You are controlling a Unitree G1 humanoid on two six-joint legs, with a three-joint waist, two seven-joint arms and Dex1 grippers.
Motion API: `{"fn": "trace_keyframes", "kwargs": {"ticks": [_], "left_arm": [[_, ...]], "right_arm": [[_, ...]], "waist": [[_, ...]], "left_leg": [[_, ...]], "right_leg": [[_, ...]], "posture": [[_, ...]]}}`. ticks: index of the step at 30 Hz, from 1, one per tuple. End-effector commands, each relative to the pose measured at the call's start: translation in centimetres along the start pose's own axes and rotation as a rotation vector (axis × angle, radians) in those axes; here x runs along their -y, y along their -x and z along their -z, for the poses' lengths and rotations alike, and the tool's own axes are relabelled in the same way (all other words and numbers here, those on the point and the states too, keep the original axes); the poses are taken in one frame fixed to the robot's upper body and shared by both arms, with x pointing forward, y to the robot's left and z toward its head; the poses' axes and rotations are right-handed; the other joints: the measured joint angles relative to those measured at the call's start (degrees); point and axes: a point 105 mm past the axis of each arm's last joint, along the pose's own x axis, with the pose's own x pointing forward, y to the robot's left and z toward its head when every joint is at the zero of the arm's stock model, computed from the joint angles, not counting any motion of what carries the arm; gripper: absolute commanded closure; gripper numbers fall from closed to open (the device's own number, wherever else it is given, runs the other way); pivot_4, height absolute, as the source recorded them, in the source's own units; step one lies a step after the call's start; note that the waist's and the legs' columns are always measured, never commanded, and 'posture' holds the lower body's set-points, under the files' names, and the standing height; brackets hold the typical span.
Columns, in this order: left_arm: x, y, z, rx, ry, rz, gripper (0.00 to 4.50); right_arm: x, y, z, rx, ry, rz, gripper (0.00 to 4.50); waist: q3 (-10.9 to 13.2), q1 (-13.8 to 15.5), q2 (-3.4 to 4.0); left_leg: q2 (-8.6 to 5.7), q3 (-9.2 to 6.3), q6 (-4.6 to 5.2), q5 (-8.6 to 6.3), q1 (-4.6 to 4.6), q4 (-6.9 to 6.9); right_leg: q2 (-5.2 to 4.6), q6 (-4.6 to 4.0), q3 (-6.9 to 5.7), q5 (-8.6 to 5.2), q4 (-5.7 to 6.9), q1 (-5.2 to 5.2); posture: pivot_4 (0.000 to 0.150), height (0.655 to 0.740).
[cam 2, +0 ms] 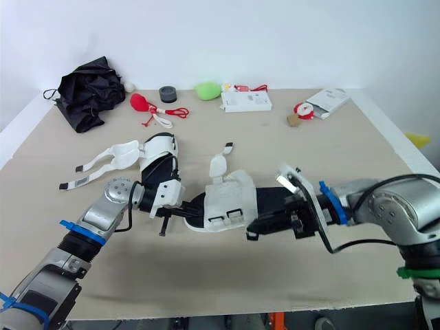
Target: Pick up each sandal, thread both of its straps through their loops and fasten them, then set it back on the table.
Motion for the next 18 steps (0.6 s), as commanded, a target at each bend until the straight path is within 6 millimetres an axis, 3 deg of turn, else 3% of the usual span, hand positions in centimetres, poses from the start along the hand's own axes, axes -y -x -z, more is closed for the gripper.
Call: {"fn": "trace_keyframes", "kwargs": {"ticks": [1, 9, 15, 18], "left_arm": [[1.9, -0.6, 3.2, -0.101, 0.100, 0.064, 4.50], [2.0, -0.6, 3.2, -0.101, 0.100, 0.062, 4.50], [2.2, -0.6, 3.2, -0.103, 0.102, 0.066, 4.50], [2.2, -0.6, 3.2, -0.102, 0.103, 0.064, 4.50]], "right_arm": [[0.6, 0.3, -1.3, -0.013, 0.055, 0.002, 4.40], [2.0, -0.4, -4.1, -0.069, 0.062, -0.018, 4.40], [2.8, -1.9, -5.0, -0.111, 0.050, -0.044, 4.40], [3.2, -2.6, -4.9, -0.128, 0.052, -0.051, 4.40]], "waist": [[0.00, 0.02, 0.00], [-0.02, 0.00, 0.06], [-0.04, 0.04, 0.08], [-0.04, 0.04, 0.09]], "left_leg": [[0.00, 0.00, 0.00, -0.01, -0.01, 0.00], [0.00, 0.02, 0.00, -0.02, -0.08, -0.03], [0.00, 0.03, -0.01, -0.03, -0.21, -0.03], [-0.01, 0.03, 0.00, -0.04, -0.33, -0.01]], "right_leg": [[0.00, -0.01, 0.00, -0.01, 0.00, -0.01], [-0.03, -0.09, 0.00, 0.04, 0.01, -0.10], [-0.06, -0.63, -0.01, 0.34, 0.02, -0.23], [-0.06, -0.50, -0.03, 0.45, 0.02, -0.35]], "posture": [[0.150, 0.7400], [0.150, 0.7400], [0.150, 0.7400], [0.150, 0.7400]]}}
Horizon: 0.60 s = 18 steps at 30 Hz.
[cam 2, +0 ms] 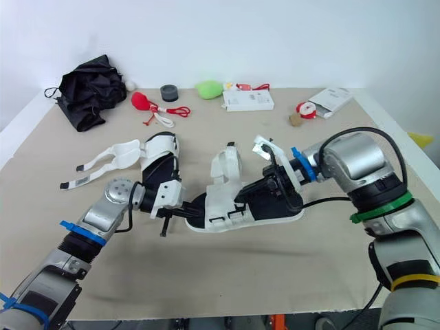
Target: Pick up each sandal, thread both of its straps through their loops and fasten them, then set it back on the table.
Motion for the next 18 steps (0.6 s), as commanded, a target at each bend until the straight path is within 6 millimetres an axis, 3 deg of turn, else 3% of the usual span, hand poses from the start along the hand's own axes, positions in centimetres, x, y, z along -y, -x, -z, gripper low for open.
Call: {"fn": "trace_keyframes", "kwargs": {"ticks": [1, 7, 13, 18], "left_arm": [[2.0, -0.5, 3.3, -0.109, 0.113, 0.060, 4.50], [2.1, -0.5, 3.3, -0.108, 0.114, 0.058, 4.50], [2.3, -0.5, 3.3, -0.112, 0.112, 0.066, 4.50], [2.2, -0.5, 3.3, -0.112, 0.110, 0.066, 4.50]], "right_arm": [[0.1, -0.3, -0.4, -0.021, 0.031, -0.002, 4.40], [0.7, -0.4, -0.3, -0.023, 0.042, 0.010, 4.40], [1.0, 0.7, -3.4, 0.076, 0.043, 0.026, 4.40], [1.2, 0.6, -3.1, 0.070, 0.036, 0.016, 4.40]], "waist": [[0.00, -0.01, 0.00], [0.00, -0.02, 0.00], [0.03, -0.09, 0.11], [0.03, -0.03, 0.11]], "left_leg": [[0.00, 0.00, 0.00, -0.01, 0.00, 0.00], [0.00, -0.01, 0.01, -0.01, -0.02, 0.05], [0.00, 0.00, 0.00, 0.00, -0.01, 0.10], [0.00, -0.03, -0.01, -0.03, -0.03, 0.07]], "right_leg": [[0.00, 0.00, -0.01, 0.00, 0.00, 0.00], [0.00, 0.03, -0.04, 0.02, 0.01, 0.00], [0.02, 0.02, -0.03, 0.04, 0.09, -0.01], [0.03, -0.06, -0.08, -0.01, 0.11, -0.02]], "posture": [[0.150, 0.7400], [0.150, 0.7400], [0.150, 0.7400], [0.150, 0.7400]]}}
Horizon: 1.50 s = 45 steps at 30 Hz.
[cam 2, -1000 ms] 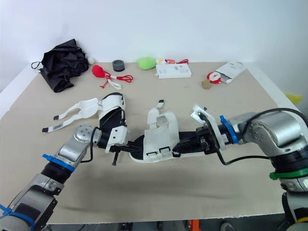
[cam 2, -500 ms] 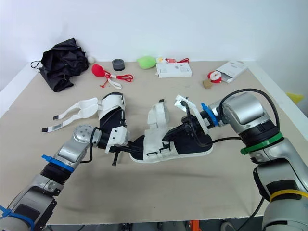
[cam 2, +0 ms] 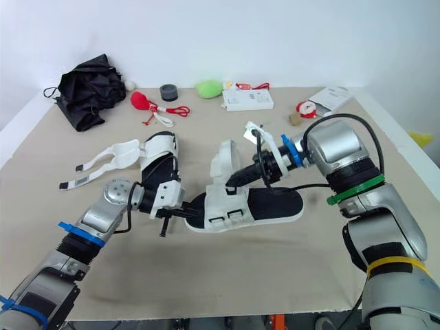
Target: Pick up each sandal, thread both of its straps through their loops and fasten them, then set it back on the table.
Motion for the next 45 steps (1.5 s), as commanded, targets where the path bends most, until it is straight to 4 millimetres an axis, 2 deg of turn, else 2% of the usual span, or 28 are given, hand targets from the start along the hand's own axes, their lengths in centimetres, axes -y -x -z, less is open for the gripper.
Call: {"fn": "trace_keyframes", "kwargs": {"ticks": [1, 6, 9, 22, 34, 45], "left_arm": [[2.1, -0.6, 3.3, -0.108, 0.110, 0.071, 4.50], [2.2, -0.5, 3.4, -0.111, 0.113, 0.067, 4.50], [2.2, -0.5, 3.4, -0.110, 0.115, 0.064, 4.50], [2.4, -0.6, 3.4, -0.107, 0.116, 0.073, 4.50], [2.7, -0.7, 3.5, -0.102, 0.130, 0.061, 4.50], [3.0, -0.8, 3.5, -0.102, 0.138, 0.070, 4.50]], "right_arm": [[-0.1, 0.3, 0.0, 0.008, 0.004, -0.009, 4.40], [-0.8, -0.7, 2.7, -0.071, -0.038, -0.057, 4.40], [-0.9, -1.1, 3.5, -0.087, -0.048, -0.060, 4.40], [-1.8, -0.9, 2.2, -0.067, -0.051, -0.098, 4.40], [-2.2, -1.3, 3.4, -0.123, -0.081, -0.118, 4.40], [-2.4, -1.1, 2.1, -0.158, -0.067, -0.131, 4.40]], "waist": [[0.00, -0.02, 0.00], [0.00, -0.02, 0.00], [-0.02, -0.05, 0.04], [-0.03, -0.06, 0.06], [-0.04, -0.04, 0.06], [-0.04, -0.05, 0.06]], "left_leg": [[0.00, 0.01, 0.00, 0.00, -0.01, 0.00], [0.00, 0.00, 0.00, 0.00, -0.01, 0.01], [0.00, 0.01, 0.00, 0.00, -0.01, 0.02], [0.00, 0.00, 0.00, 0.00, 0.00, 0.03], [0.00, 0.00, 0.00, 0.00, 0.00, 0.03], [0.00, 0.00, 0.02, -0.02, 0.00, 0.03]], "right_leg": [[0.00, 0.00, 0.01, 0.00, 0.00, 0.00], [0.00, 0.02, 0.00, 0.01, 0.00, 0.00], [0.00, 0.02, 0.01, 0.01, 0.01, 0.00], [0.02, 0.03, 0.00, 0.01, 0.01, 0.01], [0.02, 0.04, 0.00, 0.01, 0.01, 0.02], [0.03, 0.04, 0.00, -0.01, 0.01, 0.01]], "posture": [[0.150, 0.7400], [0.150, 0.7400], [0.150, 0.7400], [0.150, 0.7400], [0.150, 0.7400], [0.150, 0.7400]]}}
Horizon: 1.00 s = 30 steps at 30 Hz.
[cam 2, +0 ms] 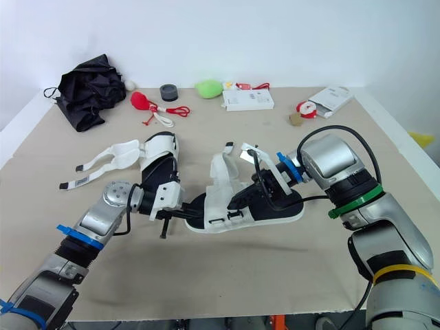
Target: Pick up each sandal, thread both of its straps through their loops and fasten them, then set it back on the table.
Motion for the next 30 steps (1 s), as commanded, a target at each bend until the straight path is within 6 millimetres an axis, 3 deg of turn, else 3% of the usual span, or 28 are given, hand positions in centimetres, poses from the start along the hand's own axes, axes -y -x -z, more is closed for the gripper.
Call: {"fn": "trace_keyframes", "kwargs": {"ticks": [1, 13, 30], "left_arm": [[2.6, -0.7, 3.4, -0.106, 0.117, 0.090, 4.50], [2.6, -0.8, 3.3, -0.102, 0.121, 0.082, 4.50], [2.7, -0.8, 3.4, -0.104, 0.130, 0.079, 4.50]], "right_arm": [[-1.1, 0.5, -0.9, -0.006, 0.041, -0.047, 4.40], [-1.6, 0.4, -1.6, -0.007, 0.021, -0.082, 4.40], [-1.8, 0.5, 0.3, -0.018, -0.070, -0.088, 4.40]], "waist": [[0.00, 0.01, 0.00], [0.00, 0.01, 0.00], [0.00, 0.02, 0.00]], "left_leg": [[0.00, 0.00, 0.00, 0.00, 0.00, 0.00], [0.00, 0.00, 0.00, 0.00, 0.00, 0.01], [-0.01, 0.00, 0.00, -0.04, -0.01, 0.02]], "right_leg": [[0.00, 0.00, 0.00, 0.00, 0.00, 0.00], [-0.01, 0.00, 0.00, 0.00, 0.00, 0.00], [-0.04, 0.00, 0.00, 0.00, 0.00, 0.00]], "posture": [[0.150, 0.7400], [0.150, 0.7400], [0.150, 0.7400]]}}
